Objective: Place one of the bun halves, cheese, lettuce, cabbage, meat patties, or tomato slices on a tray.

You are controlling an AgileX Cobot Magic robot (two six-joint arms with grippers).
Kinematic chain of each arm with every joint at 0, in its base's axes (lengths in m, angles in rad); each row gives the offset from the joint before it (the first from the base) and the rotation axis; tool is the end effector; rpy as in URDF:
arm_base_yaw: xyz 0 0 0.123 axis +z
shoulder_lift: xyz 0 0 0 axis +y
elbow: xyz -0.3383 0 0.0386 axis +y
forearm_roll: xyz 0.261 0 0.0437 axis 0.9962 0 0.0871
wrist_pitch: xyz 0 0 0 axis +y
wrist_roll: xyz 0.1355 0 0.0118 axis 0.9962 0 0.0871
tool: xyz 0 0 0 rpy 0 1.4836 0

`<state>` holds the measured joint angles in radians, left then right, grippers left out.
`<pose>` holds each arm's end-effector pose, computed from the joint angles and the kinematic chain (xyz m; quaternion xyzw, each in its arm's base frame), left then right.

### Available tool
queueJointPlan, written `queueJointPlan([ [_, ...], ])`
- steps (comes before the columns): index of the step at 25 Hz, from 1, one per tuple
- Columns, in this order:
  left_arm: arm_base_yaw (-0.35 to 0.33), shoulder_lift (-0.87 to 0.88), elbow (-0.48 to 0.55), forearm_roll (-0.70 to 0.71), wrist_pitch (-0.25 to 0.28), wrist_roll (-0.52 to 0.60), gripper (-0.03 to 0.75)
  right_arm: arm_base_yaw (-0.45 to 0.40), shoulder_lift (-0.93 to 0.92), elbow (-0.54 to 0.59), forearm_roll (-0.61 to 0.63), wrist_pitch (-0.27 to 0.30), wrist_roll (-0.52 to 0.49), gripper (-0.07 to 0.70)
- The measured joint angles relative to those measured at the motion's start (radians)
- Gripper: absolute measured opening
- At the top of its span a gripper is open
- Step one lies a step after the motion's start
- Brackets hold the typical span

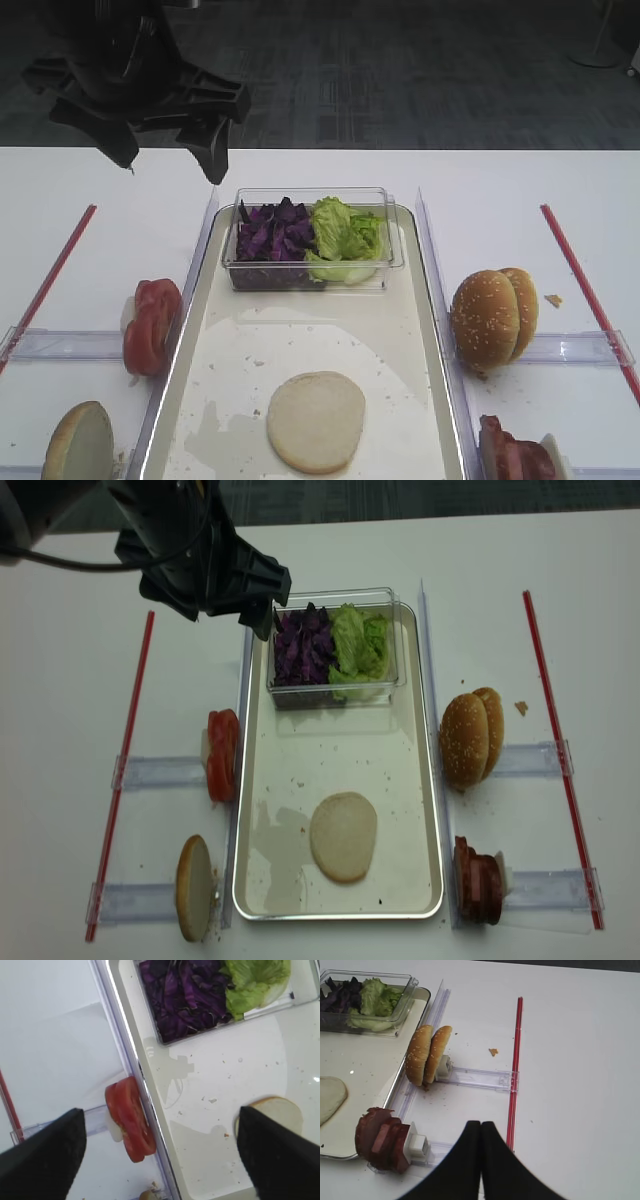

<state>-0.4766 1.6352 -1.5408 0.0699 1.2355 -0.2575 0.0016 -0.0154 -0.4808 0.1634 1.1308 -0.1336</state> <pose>0.3311 -0.1609 0.3486 0.1137 0.9794 -0.0264 0.1647 -0.0150 0.0200 0.2496 -0.0645 0.8666 0.0490 0.4923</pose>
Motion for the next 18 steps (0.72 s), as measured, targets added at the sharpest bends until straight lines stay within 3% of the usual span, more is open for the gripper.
queueJointPlan([
  [12, 0.053, 0.0, 0.0, 0.014, 0.002, -0.029, 0.568, 0.0, 0.0, 0.0, 0.0, 0.0, 0.0, 0.364],
  [18, 0.176, 0.0, 0.0, 0.026, 0.002, -0.029, 0.568, 0.0, 0.0, 0.0, 0.0, 0.0, 0.0, 0.364],
])
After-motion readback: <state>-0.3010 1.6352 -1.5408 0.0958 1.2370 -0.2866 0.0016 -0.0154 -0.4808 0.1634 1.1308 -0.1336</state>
